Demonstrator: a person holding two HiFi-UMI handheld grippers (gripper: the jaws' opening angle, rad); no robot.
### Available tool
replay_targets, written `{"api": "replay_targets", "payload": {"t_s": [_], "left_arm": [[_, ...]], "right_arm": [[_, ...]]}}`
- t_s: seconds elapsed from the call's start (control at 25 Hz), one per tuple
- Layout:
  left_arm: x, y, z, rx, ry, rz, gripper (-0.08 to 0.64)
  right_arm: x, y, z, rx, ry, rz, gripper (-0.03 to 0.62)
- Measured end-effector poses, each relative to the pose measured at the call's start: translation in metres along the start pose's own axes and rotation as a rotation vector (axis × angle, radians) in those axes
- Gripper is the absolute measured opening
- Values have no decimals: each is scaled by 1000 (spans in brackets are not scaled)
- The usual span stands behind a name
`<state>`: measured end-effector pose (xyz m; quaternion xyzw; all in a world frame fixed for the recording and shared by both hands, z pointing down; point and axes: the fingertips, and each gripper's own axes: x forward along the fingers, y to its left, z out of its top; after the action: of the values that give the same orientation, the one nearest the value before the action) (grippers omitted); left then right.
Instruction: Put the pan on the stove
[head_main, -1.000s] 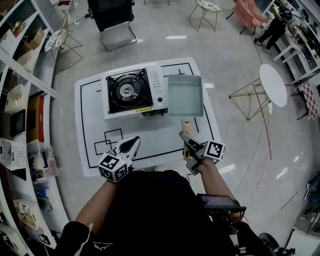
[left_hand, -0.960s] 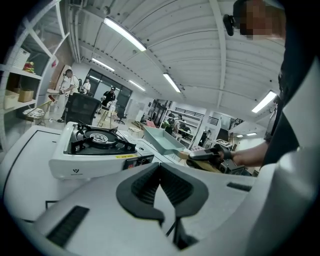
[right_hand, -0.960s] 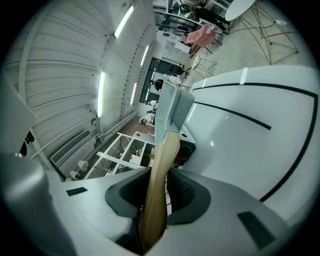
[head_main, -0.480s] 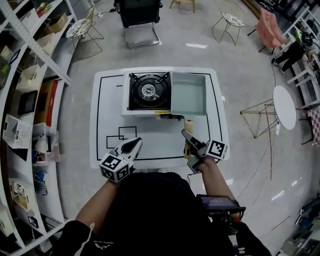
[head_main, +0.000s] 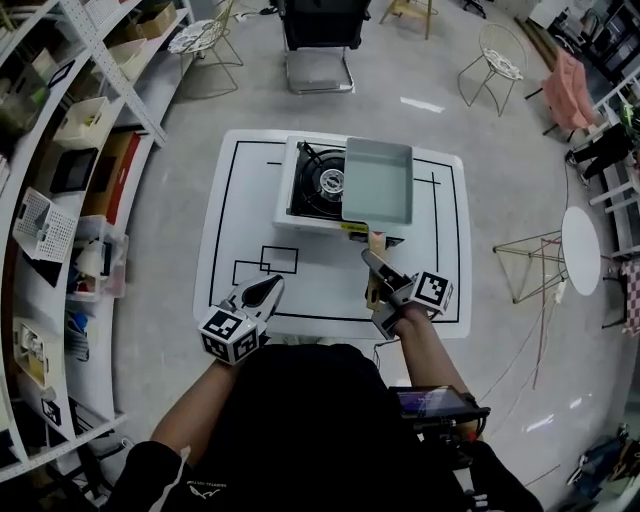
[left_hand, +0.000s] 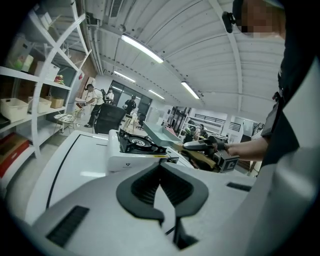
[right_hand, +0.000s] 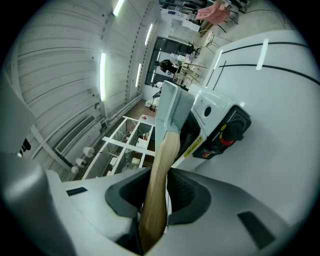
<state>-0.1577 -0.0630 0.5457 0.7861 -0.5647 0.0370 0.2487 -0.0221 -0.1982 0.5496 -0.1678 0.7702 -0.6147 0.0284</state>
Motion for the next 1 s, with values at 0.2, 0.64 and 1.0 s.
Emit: {"api": "replay_targets", "payload": {"t_s": [0.2,0.64,1.0], "left_arm": [[-14,13,0,-19,-22,41,9],[-43,35,3,-70,-63,103,9],[-51,46,0,-79,-68,113,9]], "right_arm": [[27,7,-6,12,34,-4,114],[72,16,-19,41,73,-15,115],[91,11,-26,59,65,-42,118]]}}
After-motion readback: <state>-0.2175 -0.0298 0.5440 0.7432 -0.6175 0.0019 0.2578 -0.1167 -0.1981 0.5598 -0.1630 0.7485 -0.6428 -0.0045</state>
